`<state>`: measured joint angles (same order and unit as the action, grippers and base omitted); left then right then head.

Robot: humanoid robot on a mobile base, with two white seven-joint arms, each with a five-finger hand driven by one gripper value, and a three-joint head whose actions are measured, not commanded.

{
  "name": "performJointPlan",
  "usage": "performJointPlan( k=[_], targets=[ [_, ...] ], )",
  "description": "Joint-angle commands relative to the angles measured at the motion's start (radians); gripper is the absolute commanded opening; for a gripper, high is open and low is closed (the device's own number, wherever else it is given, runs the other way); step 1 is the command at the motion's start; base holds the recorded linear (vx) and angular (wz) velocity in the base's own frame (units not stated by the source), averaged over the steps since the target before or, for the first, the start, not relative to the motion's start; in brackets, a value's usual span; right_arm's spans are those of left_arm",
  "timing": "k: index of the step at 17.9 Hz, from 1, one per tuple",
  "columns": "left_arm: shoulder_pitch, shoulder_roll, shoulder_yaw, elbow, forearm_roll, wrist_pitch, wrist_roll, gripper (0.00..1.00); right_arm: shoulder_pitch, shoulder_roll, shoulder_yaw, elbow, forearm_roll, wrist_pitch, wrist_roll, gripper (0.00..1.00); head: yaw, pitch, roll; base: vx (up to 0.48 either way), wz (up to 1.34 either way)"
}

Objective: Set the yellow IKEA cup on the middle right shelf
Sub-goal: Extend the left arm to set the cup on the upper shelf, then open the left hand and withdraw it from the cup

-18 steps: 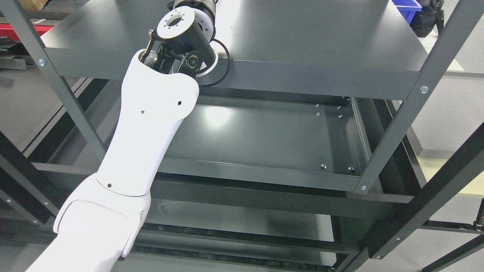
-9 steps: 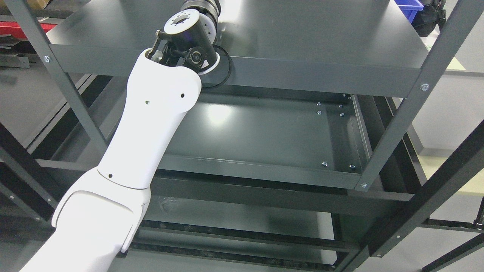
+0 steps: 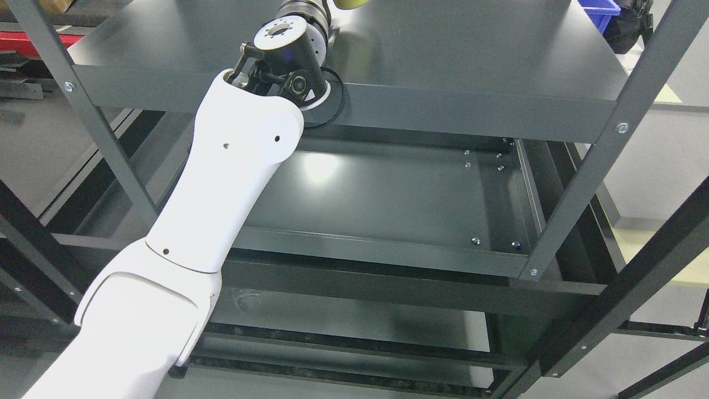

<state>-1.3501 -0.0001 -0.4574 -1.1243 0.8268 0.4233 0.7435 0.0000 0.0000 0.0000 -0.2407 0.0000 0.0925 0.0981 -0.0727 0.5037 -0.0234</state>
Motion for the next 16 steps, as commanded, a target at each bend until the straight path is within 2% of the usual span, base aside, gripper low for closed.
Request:
performJointPlan(
  k=[1, 6, 16],
  targets=[
    [-0.008, 0.018, -0.050, 0.020, -0.028, 0.000, 0.000, 0.92, 0.011, -0.017, 0.017, 0.000, -0.025, 0.000, -0.215, 0.99, 0.0000, 0.000, 0.000, 0.000, 0.00],
    [-0.009, 0.018, -0.044, -0.015, -0.097, 0.000, 0.002, 0.98, 0.011, -0.017, 0.017, 0.000, -0.025, 0.000, -0.215, 0.99, 0.0000, 0.000, 0.000, 0.000, 0.00],
    [-0.008, 0.018, -0.009, -0.075, -0.091, 0.000, 0.002, 0.98, 0.011, -0.017, 0.017, 0.000, -0.025, 0.000, -0.215, 0.99, 0.0000, 0.000, 0.000, -0.009, 0.00]
  ],
)
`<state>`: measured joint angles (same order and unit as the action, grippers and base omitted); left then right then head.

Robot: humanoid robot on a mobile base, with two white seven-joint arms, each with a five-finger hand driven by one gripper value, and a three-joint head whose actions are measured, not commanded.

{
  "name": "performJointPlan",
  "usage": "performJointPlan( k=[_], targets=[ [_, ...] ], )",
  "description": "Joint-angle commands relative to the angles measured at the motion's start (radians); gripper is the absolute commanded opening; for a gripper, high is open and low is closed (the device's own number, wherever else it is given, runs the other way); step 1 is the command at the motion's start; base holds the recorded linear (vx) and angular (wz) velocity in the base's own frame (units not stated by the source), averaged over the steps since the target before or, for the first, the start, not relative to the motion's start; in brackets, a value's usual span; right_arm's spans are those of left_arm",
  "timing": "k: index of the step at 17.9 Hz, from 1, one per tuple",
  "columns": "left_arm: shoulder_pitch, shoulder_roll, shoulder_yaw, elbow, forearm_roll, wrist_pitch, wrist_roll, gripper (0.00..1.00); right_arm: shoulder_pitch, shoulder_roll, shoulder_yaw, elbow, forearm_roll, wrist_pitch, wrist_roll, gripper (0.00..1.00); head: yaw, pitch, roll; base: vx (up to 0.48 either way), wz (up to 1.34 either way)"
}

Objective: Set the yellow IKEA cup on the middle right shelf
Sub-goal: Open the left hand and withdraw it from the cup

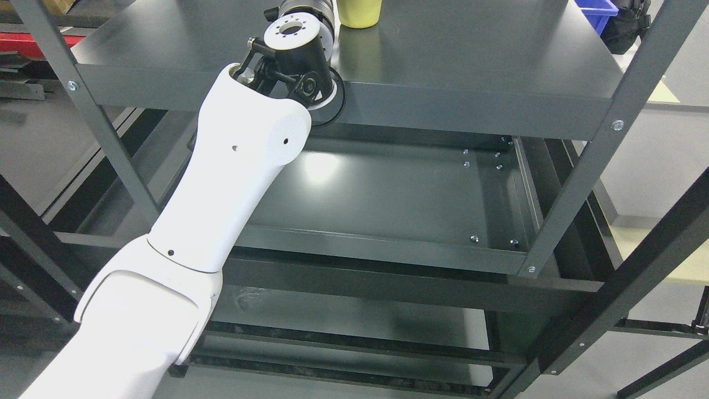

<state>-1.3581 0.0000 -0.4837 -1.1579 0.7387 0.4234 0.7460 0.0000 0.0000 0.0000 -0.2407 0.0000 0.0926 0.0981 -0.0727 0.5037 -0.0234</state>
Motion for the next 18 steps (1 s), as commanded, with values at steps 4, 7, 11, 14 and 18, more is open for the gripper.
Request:
performJointPlan(
  k=[4, 7, 11, 14, 18],
  targets=[
    [0.005, 0.018, 0.037, -0.075, 0.001, 0.000, 0.000, 0.98, 0.011, -0.017, 0.017, 0.001, -0.025, -0.001, -0.215, 0.99, 0.0000, 0.000, 0.000, -0.046, 0.00],
    [0.011, 0.018, 0.059, -0.089, -0.001, 0.000, 0.000, 0.98, 0.011, -0.017, 0.017, 0.000, -0.025, -0.001, -0.215, 0.99, 0.0000, 0.000, 0.000, -0.059, 0.00],
    [0.014, 0.018, 0.079, -0.108, -0.001, 0.000, 0.000, 0.98, 0.011, -0.017, 0.017, 0.000, -0.025, -0.001, -0.215, 0.99, 0.0000, 0.000, 0.000, -0.080, -0.02],
    [0.019, 0.018, 0.082, -0.152, -0.002, 0.000, 0.000, 0.98, 0.011, -0.017, 0.017, 0.000, -0.025, -0.001, -0.215, 0.99, 0.0000, 0.000, 0.000, -0.076, -0.02],
    [0.036, 0.018, 0.085, -0.180, -0.010, 0.040, 0.007, 0.98, 0.011, -0.017, 0.017, 0.000, -0.025, -0.001, -0.215, 0.99, 0.0000, 0.000, 0.000, -0.100, -0.05]
  ],
)
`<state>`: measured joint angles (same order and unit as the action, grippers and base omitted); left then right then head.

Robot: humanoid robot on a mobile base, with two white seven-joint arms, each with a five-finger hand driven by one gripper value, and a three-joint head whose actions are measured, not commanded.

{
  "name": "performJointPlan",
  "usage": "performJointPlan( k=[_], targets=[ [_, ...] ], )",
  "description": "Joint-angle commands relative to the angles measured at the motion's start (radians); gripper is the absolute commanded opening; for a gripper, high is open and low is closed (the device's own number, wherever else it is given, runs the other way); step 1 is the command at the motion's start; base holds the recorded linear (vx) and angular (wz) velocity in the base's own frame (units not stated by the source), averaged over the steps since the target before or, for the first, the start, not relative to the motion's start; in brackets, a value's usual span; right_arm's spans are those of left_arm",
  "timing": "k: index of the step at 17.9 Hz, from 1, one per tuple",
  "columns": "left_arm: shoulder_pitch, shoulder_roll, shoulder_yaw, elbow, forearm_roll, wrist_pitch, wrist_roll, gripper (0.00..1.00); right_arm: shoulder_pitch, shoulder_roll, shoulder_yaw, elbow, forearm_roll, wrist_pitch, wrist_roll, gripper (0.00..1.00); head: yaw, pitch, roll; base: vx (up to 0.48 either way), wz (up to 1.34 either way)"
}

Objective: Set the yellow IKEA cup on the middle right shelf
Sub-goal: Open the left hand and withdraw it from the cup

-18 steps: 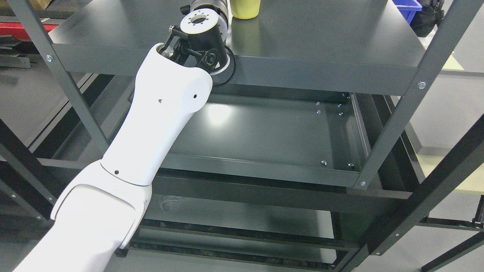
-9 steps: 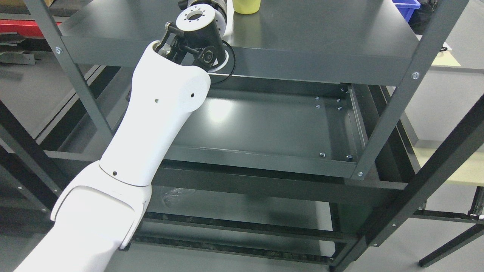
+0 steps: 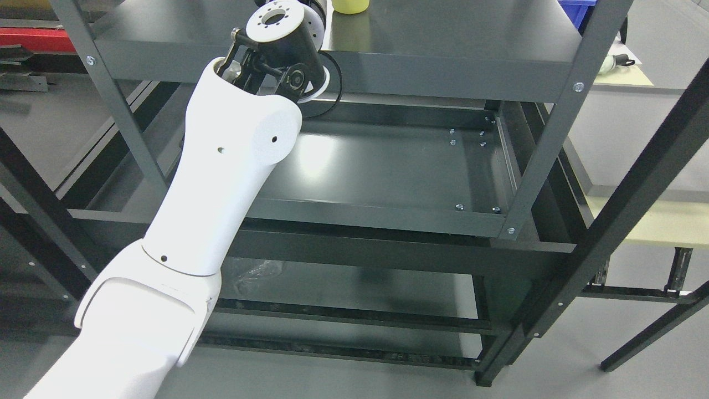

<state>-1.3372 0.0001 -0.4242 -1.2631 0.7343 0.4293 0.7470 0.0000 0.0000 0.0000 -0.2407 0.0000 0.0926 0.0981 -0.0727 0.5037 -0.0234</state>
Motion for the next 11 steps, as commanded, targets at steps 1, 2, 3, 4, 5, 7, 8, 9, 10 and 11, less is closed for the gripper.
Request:
performJointPlan(
  k=[1, 2, 3, 4, 5, 7, 8, 9, 10, 11],
  targets=[
    [0.020, 0.017, 0.034, -0.094, -0.006, 0.060, 0.017, 0.98, 0.011, -0.017, 0.017, 0.000, -0.025, -0.001, -0.215, 0.99, 0.0000, 0.000, 0.000, -0.080, -0.09],
    [0.023, 0.017, 0.036, -0.104, -0.006, 0.071, 0.023, 0.98, 0.011, -0.017, 0.017, 0.000, -0.025, -0.001, -0.215, 0.99, 0.0000, 0.000, 0.000, -0.084, -0.13],
    [0.027, 0.017, 0.036, -0.116, -0.006, 0.074, 0.023, 0.98, 0.011, -0.017, 0.017, 0.000, -0.025, -0.001, -0.215, 0.99, 0.0000, 0.000, 0.000, -0.084, -0.13],
    [0.032, 0.017, 0.036, -0.125, -0.007, 0.074, 0.023, 0.98, 0.011, -0.017, 0.017, 0.000, -0.025, -0.001, -0.215, 0.99, 0.0000, 0.000, 0.000, -0.068, -0.18],
    [0.033, 0.017, 0.035, -0.143, -0.010, 0.074, 0.022, 0.98, 0.011, -0.017, 0.017, 0.000, -0.025, -0.001, -0.215, 0.99, 0.0000, 0.000, 0.000, -0.068, -0.18],
    [0.047, 0.017, 0.022, -0.179, -0.012, 0.074, 0.021, 0.98, 0.011, -0.017, 0.017, 0.000, -0.025, -0.001, -0.215, 0.99, 0.0000, 0.000, 0.000, -0.064, -0.19],
    [0.053, 0.017, 0.018, -0.191, -0.012, 0.075, 0.020, 0.98, 0.011, -0.017, 0.017, 0.000, -0.025, -0.001, -0.215, 0.99, 0.0000, 0.000, 0.000, -0.056, -0.18],
    [0.058, 0.017, 0.010, -0.211, -0.010, 0.078, 0.017, 0.98, 0.011, -0.017, 0.017, 0.000, -0.025, -0.001, -0.215, 1.00, 0.0000, 0.000, 0.000, -0.056, -0.18],
    [0.058, 0.017, -0.007, -0.226, -0.010, 0.083, 0.009, 0.98, 0.011, -0.017, 0.017, 0.000, -0.025, -0.001, -0.215, 0.99, 0.0000, 0.000, 0.000, -0.037, -0.16],
    [0.059, 0.017, -0.025, -0.237, -0.009, 0.086, 0.006, 0.98, 0.011, -0.017, 0.017, 0.000, -0.025, 0.001, -0.215, 0.99, 0.0000, 0.000, 0.000, -0.037, -0.16]
  ],
)
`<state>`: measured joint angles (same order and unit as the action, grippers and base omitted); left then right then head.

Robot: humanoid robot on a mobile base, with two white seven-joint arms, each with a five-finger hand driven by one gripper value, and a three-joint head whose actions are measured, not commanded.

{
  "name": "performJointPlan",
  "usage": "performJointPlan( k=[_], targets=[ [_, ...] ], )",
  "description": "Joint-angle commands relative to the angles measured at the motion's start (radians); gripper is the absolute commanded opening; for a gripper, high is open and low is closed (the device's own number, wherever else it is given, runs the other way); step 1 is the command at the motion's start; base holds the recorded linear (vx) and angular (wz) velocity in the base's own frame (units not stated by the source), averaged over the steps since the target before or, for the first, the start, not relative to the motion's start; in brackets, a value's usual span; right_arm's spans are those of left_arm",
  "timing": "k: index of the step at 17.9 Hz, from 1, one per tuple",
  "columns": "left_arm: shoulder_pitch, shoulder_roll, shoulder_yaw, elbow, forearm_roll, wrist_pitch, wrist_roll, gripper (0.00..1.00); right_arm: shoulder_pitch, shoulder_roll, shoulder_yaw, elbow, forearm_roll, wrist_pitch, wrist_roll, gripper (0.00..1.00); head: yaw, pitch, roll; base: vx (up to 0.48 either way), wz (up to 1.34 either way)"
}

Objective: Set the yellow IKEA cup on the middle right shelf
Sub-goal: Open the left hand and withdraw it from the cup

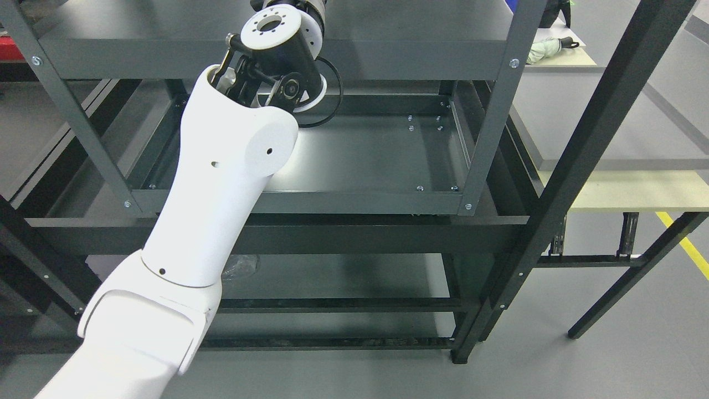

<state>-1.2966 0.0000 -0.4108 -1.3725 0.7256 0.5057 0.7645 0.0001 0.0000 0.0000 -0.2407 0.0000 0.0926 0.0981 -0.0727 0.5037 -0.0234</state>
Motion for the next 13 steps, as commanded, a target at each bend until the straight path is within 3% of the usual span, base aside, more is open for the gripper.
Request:
performJointPlan(
  k=[1, 13],
  targets=[
    [0.026, 0.017, -0.061, -0.135, 0.000, 0.010, -0.013, 0.98, 0.011, -0.017, 0.017, 0.001, -0.025, -0.001, -0.215, 0.99, 0.0000, 0.000, 0.000, -0.024, -0.08],
    [0.269, 0.017, -0.199, -0.385, -0.017, 0.076, -0.011, 0.99, 0.011, -0.017, 0.017, 0.000, -0.025, -0.001, -0.215, 0.99, 0.0000, 0.000, 0.000, -0.085, 0.03]
  ],
)
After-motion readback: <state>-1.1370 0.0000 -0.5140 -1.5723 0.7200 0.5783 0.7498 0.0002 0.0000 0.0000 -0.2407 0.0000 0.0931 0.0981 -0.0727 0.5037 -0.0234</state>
